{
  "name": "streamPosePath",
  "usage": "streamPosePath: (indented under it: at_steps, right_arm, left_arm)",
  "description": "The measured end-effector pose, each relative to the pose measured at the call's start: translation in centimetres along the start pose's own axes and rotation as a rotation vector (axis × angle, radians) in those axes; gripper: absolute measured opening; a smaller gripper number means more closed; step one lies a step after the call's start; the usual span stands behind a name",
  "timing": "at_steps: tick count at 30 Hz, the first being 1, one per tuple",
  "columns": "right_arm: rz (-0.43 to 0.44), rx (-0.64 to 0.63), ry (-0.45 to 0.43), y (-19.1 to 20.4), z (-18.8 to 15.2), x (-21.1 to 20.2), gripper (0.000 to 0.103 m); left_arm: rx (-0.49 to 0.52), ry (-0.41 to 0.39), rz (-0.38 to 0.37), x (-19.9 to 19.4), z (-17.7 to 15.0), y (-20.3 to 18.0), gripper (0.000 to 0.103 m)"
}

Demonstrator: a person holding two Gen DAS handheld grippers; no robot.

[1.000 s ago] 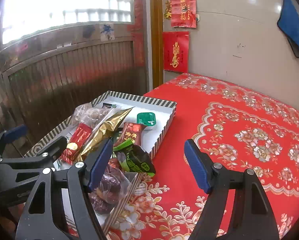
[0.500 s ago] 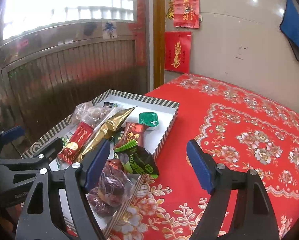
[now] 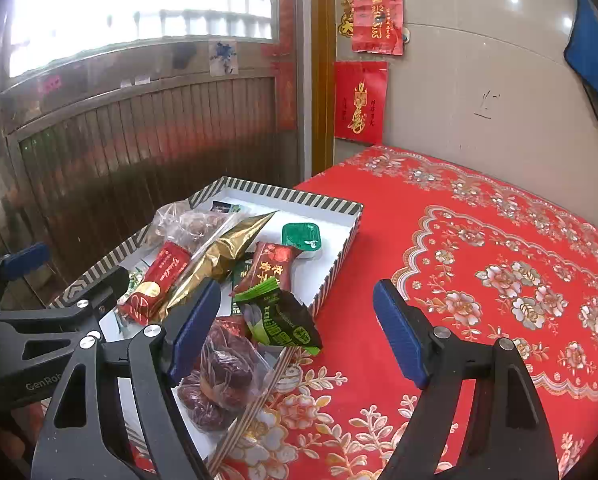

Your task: Organize snacks

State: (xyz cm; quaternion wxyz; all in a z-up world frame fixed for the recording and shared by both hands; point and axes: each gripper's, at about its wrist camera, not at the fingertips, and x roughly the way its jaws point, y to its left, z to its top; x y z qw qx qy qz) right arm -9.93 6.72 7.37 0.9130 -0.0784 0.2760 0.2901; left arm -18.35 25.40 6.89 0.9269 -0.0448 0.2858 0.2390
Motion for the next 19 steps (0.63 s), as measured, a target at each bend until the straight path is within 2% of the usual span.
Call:
streamPosePath:
  at_steps: [9,19]
  right_arm:
    - [0.008,-0.005,-0.004,0.01,0.03,-0.21,0.08]
    - [0.016,-0.006,0.003,-0.16,-0.16,-0.14,0.08]
  left_arm:
    - [0.021,-0.013,0.031,-0.02,0.0,-0.16,0.103]
    - [0.015,-0.019,0.02,0.21,-0.23,-0.07,0.103]
